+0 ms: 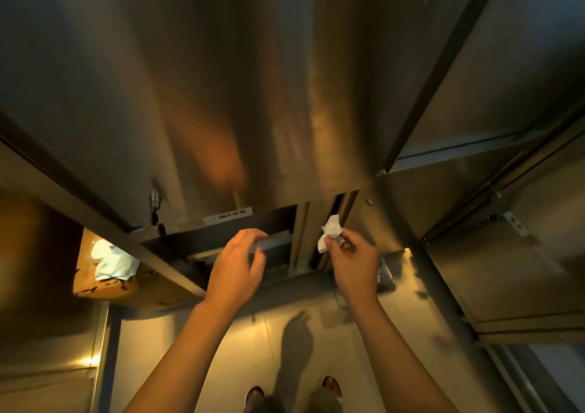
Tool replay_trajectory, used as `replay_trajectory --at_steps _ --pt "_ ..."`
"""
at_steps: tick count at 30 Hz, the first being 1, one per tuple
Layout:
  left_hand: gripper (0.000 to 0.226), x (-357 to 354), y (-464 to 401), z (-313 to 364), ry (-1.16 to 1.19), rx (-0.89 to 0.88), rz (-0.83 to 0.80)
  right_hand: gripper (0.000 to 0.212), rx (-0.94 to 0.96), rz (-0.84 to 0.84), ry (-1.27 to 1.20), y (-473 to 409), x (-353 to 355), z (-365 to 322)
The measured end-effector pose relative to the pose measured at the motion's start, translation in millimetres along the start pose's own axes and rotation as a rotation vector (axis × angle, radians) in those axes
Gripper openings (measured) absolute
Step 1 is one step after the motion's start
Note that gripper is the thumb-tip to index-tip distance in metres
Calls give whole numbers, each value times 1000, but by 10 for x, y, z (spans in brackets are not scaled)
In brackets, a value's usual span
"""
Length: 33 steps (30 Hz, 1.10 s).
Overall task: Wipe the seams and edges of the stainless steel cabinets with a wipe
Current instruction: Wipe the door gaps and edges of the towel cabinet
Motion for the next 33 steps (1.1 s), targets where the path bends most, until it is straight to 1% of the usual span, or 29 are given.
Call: replay_trajectory --at_steps 2,6,9,12,15,20,24,26,28,30,31,33 --pt "25 -141 -6 -67 7 36 -4 20 1 -13 16 -112 -40 100" --pt "28 -526 -65 -283 25 96 -34 22 -1 -39 11 -387 -154 351" --pt "29 -823 -174 -509 25 96 -39 21 5 -48 7 -608 -284 589" --pt "31 -1122 -343 -777 42 76 -43 22 56 -43 15 -853 -448 849" --pt "34 -1444 -538 -1103 115 22 -15 15 176 -8 31 -1123 -625 1027" --pt "37 -1970 -742 -1666 211 73 38 15 422 112 41 -1631 -943 1372" --pt "45 -2366 -912 -1990 224 -49 51 19 605 218 -34 -1944 -1166 1597" --pt "40 -2574 -997 -2148 225 -121 65 21 703 273 -54 -2087 -1260 1673" --pt "28 -2718 -1037 -2308 194 -180 148 20 799 331 -52 -2203 -1332 1764" --pt "20 -2831 -1044 -2480 215 -215 230 17 858 343 -68 -2296 -1414 1889" --pt "19 -2901 -1035 -2583 230 -218 246 16 880 342 -71 -2327 -1462 1967" --pt "19 -3069 -1008 -2780 252 -225 224 16 937 364 -73 -2383 -1558 2147"
Point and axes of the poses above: each hand's wrist, its own y-axis away from the middle knuckle, its own x-axis out of the back of the hand, z = x × y, the point moved 4 cm from there along -y, towards the middle knuckle, and after that the axes turned 15 degrees about -x, right-handed, at the moved point
